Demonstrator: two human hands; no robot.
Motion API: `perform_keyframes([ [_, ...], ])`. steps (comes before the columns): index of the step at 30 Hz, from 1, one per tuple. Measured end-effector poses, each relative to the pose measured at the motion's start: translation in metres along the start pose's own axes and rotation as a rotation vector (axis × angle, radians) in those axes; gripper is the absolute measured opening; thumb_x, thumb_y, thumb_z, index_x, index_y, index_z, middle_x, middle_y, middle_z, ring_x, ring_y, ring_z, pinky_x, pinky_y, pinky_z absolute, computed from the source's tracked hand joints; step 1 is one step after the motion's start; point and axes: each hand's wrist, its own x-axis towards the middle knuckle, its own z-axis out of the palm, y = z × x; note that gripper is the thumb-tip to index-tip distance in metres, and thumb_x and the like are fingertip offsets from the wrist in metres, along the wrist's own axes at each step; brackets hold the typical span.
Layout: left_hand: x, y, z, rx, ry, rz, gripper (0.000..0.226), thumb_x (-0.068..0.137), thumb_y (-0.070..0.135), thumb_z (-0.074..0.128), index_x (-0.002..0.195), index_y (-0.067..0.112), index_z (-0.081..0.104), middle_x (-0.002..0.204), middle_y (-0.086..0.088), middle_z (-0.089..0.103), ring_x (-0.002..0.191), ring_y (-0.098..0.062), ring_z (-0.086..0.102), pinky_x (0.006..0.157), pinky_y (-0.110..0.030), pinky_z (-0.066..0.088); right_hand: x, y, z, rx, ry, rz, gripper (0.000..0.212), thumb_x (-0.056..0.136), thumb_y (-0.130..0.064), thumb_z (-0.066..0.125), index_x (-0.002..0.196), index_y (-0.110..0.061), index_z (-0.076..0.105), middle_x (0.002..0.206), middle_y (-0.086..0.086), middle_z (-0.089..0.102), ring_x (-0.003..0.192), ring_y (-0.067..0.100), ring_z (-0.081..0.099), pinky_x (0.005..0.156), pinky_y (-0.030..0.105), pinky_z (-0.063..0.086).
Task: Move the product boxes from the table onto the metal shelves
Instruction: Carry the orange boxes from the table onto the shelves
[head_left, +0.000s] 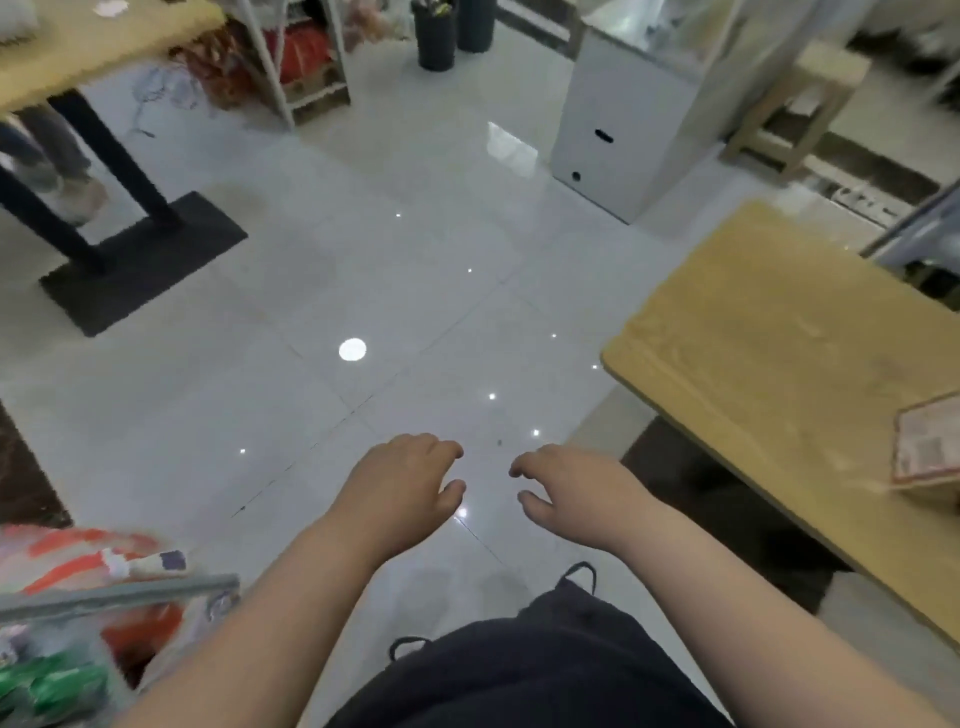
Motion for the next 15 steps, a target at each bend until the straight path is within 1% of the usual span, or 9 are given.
perform_keyframes([
  [6, 0.066, 0.129, 0.010, 0.110, -0.034, 0.208, 0.045, 0.100, 0.044, 0.042, 0.141, 0.029, 0.047, 0.136, 0.007, 0.056, 0.121, -0.017, 0.051, 0.093, -0.033, 0.045, -0.080, 0.120, 0.004, 0.110, 0.071, 0.184, 0.042, 0.102, -0.042, 0.044, 0.142, -0.030, 0.050, 0.133, -0.006, 0.060, 0.114, 0.016, 0.060, 0.088, 0.036, 0.053],
  [9, 0.095, 0.197, 0.022, 0.125, -0.045, 0.261, 0.043, 0.100, 0.043, 0.044, 0.139, 0.028, 0.050, 0.133, 0.006, 0.057, 0.120, -0.018, 0.053, 0.090, -0.033, 0.045, -0.118, 0.189, 0.005, 0.160, 0.086, 0.252, 0.041, 0.102, -0.041, 0.043, 0.141, -0.029, 0.051, 0.128, -0.005, 0.061, 0.113, 0.018, 0.060, 0.076, 0.034, 0.048],
  [11, 0.114, 0.242, 0.032, 0.140, -0.051, 0.291, 0.042, 0.100, 0.043, 0.044, 0.138, 0.029, 0.050, 0.132, 0.007, 0.058, 0.119, -0.017, 0.052, 0.089, -0.033, 0.045, -0.142, 0.235, 0.006, 0.193, 0.107, 0.307, 0.040, 0.100, -0.039, 0.044, 0.138, -0.030, 0.053, 0.124, -0.005, 0.062, 0.113, 0.020, 0.060, 0.072, 0.032, 0.044],
  [13, 0.133, 0.284, 0.041, 0.161, -0.062, 0.318, 0.042, 0.100, 0.044, 0.043, 0.139, 0.030, 0.049, 0.132, 0.008, 0.057, 0.119, -0.016, 0.052, 0.088, -0.031, 0.045, -0.165, 0.277, 0.005, 0.216, 0.137, 0.361, 0.037, 0.099, -0.037, 0.047, 0.133, -0.029, 0.057, 0.125, -0.005, 0.063, 0.112, 0.021, 0.061, 0.073, 0.032, 0.045],
  [15, 0.152, 0.324, 0.049, 0.168, -0.079, 0.354, 0.042, 0.099, 0.043, 0.044, 0.139, 0.029, 0.049, 0.131, 0.009, 0.057, 0.119, -0.015, 0.051, 0.087, -0.031, 0.045, -0.186, 0.313, 0.004, 0.235, 0.156, 0.411, 0.035, 0.098, -0.037, 0.047, 0.130, -0.028, 0.059, 0.126, -0.004, 0.064, 0.111, 0.022, 0.061, 0.078, 0.034, 0.050],
])
